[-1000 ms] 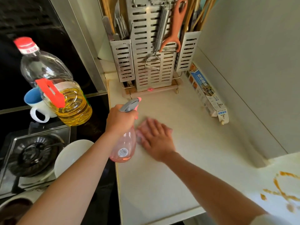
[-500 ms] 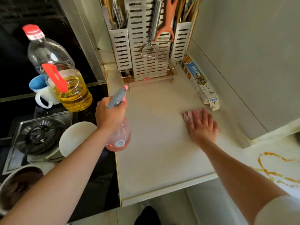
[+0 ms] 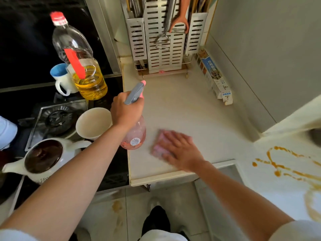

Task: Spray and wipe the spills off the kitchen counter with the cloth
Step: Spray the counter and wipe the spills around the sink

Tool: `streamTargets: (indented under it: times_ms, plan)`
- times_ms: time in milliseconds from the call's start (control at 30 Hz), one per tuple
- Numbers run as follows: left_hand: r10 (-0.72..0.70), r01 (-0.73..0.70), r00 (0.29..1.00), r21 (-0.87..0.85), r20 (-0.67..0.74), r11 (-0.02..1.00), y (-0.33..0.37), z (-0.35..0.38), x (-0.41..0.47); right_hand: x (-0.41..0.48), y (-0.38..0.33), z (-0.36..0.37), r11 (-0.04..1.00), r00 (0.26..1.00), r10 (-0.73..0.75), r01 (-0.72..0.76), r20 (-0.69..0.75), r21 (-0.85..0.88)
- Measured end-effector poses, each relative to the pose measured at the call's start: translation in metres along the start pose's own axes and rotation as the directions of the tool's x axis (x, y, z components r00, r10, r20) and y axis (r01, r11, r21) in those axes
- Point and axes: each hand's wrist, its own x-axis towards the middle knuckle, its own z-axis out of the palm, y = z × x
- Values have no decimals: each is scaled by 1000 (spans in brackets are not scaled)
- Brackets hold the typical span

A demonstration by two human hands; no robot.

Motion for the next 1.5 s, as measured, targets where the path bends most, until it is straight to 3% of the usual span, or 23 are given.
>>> streamTargets:
  times_ms: [67, 133, 233, 267, 333, 433, 500, 600, 700, 833, 967, 1133, 1333, 1500]
  plan:
    - [11, -11, 1000, -5, 7, 1000, 1, 4, -5, -27, 42, -5, 948, 949, 314, -312, -14, 64]
    - [19, -19, 1000, -15, 8, 1000, 3, 6, -10, -52, 72, -12, 788, 795, 607, -602, 0, 126]
    - [50, -50, 999, -15, -17, 999, 4, 5, -18, -51, 71, -15, 610, 618, 786, -776, -2, 161]
    - [71, -71, 997, -13, -33, 997, 6, 4, -21, -42, 61, -15, 598, 607, 795, -784, 4, 168]
    - [98, -99, 993, -17, -65, 995, 8, 1, -25, -22, 30, -11, 682, 693, 721, -714, 20, 155]
    - [124, -128, 988, -35, -96, 991, 12, 1, -29, -4, -32, 0, 900, 904, 426, -426, 20, 93]
    - [139, -141, 987, -15, -85, 990, 15, 4, -31, 1, -66, 8, 981, 981, 186, -189, 62, 41]
    - [145, -144, 989, 19, -41, 989, 19, 14, -39, -3, -74, 11, 1000, 996, -6, 6, 88, 3]
    - [130, -130, 991, 7, -2, 991, 25, 30, -45, -19, -41, 6, 990, 990, 126, -129, 59, 49]
    - [117, -117, 992, 2, 38, 993, 36, 52, -49, -56, 30, -7, 896, 896, 438, -441, 72, 46]
    - [150, -149, 983, -16, 108, 989, 48, 77, -59, -92, 88, -22, 750, 758, 639, -652, 132, 111]
    - [165, -162, 967, -34, 194, 986, 68, 105, -73, -125, 99, -14, 691, 707, 705, -703, 58, 166]
    - [203, -202, 928, -36, 314, 979, 99, 140, -93, -171, 111, 2, 609, 608, 793, -789, -37, 84]
    - [225, -183, 896, -144, 383, 973, 122, 168, -114, -233, 169, -5, 298, 313, 948, -934, 50, 196]
